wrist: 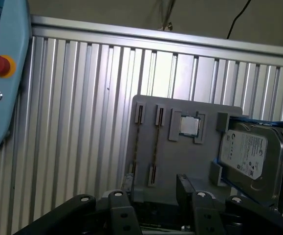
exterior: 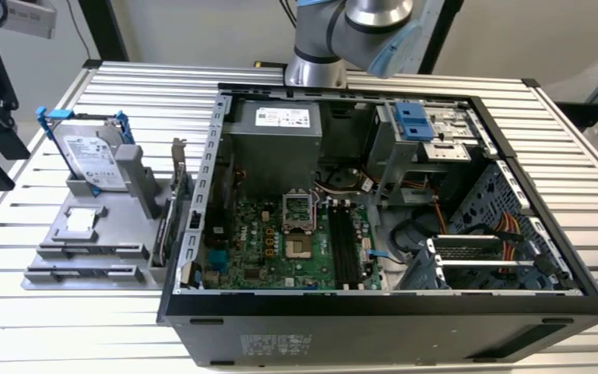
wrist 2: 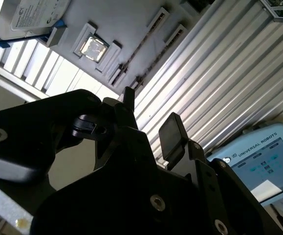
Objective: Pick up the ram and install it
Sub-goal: 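Pick up the ram and move it above insertion slot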
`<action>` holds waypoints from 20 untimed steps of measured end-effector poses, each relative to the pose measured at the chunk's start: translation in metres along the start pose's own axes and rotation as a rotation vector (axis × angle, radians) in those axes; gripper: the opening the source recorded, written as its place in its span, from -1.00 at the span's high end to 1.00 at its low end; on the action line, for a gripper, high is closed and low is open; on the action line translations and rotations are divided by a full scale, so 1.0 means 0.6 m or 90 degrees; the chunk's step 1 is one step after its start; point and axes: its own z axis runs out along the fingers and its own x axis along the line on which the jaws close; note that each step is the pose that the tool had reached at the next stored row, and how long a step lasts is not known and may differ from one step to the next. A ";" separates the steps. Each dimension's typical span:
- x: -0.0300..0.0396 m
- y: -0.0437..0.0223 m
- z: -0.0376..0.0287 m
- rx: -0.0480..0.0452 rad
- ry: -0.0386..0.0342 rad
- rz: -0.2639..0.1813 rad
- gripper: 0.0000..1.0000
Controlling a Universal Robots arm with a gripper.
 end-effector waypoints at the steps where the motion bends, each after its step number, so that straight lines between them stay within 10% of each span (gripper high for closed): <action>1: 0.000 0.000 0.000 0.0000 0.0000 0.000 -1.00; 20: 0.000 0.000 0.016 0.0000 0.0000 0.000 -1.00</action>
